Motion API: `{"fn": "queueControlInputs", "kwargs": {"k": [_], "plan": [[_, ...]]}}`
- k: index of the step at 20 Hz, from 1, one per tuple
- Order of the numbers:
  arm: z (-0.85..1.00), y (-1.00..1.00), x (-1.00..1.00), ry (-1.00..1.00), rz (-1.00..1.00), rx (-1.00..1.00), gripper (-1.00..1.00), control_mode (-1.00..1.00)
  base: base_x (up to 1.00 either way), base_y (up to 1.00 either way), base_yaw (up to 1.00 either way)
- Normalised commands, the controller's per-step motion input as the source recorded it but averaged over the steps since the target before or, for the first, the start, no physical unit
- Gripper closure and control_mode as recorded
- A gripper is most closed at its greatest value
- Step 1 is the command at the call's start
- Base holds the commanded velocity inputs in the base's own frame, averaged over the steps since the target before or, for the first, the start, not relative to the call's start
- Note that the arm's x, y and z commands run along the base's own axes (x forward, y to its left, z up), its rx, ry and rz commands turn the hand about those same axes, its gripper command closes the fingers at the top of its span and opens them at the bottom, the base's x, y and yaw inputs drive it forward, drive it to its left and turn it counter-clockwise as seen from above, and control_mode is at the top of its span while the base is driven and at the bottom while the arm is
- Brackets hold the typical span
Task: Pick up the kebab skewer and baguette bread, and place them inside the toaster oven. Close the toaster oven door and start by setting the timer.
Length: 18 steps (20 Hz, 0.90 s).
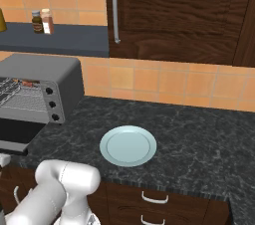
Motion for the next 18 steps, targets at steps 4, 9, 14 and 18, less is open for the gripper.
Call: {"fn": "queueControlInputs", "kwargs": {"k": [4, 9, 14, 18], "plan": [[-0.31, 0.0, 0.03, 0.07, 0.0, 0.0, -1.0, -1.0, 0.0, 0.0, 0.0], [-0.22, -0.04, 0.31, -0.04, 0.0, 0.0, -1.0, -1.0, 0.0, 0.0, 0.0], [0.0, -0.16, 0.3, -0.15, 0.0, 0.0, -1.0, -1.0, 0.0, 0.0, 0.0], [0.33, -0.19, 0.33, -0.14, 0.01, 0.02, -1.0, -1.0, 0.0, 0.0, 0.0]]}}
